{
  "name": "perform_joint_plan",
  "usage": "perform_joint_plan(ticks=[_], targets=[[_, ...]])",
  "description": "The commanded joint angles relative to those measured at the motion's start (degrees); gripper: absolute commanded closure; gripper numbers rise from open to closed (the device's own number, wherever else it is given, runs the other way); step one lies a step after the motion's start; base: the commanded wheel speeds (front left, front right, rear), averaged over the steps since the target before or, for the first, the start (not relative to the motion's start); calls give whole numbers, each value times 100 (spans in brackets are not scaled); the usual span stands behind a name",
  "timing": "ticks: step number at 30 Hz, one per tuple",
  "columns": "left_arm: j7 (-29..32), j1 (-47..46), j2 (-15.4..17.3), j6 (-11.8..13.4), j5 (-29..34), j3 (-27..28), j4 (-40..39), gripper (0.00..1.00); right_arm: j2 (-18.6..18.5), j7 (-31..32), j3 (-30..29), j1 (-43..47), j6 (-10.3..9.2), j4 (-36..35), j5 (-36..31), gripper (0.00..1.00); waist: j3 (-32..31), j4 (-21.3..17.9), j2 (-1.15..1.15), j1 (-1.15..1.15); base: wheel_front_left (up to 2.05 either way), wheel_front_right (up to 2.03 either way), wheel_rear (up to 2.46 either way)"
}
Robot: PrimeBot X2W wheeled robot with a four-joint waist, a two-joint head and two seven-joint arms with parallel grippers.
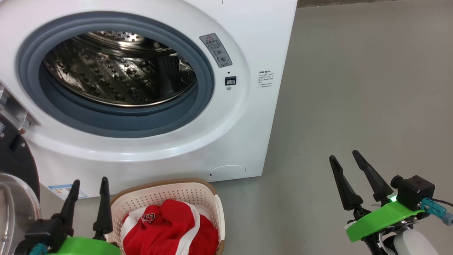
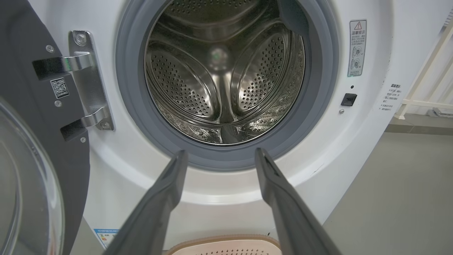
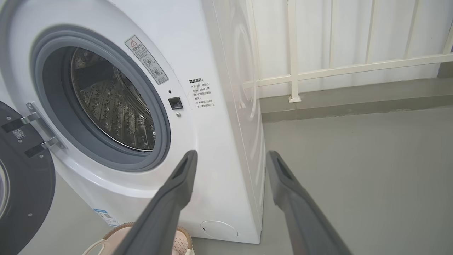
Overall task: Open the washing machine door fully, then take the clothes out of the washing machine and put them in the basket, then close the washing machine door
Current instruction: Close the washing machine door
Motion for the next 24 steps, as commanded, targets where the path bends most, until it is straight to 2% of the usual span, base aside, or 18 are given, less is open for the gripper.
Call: perform_joint_plan(ticks=[1, 24], targets=[[-71, -70, 85, -33, 81, 235, -123, 0, -62, -69, 86, -22, 16, -136, -43, 0, 2, 3, 0, 0, 0, 0, 0], [-71, -68, -31, -250, 312, 410, -45, 0, -98, -69, 137, -36, 16, -75, 26, 0, -70, -12, 0, 0, 0, 0, 0]])
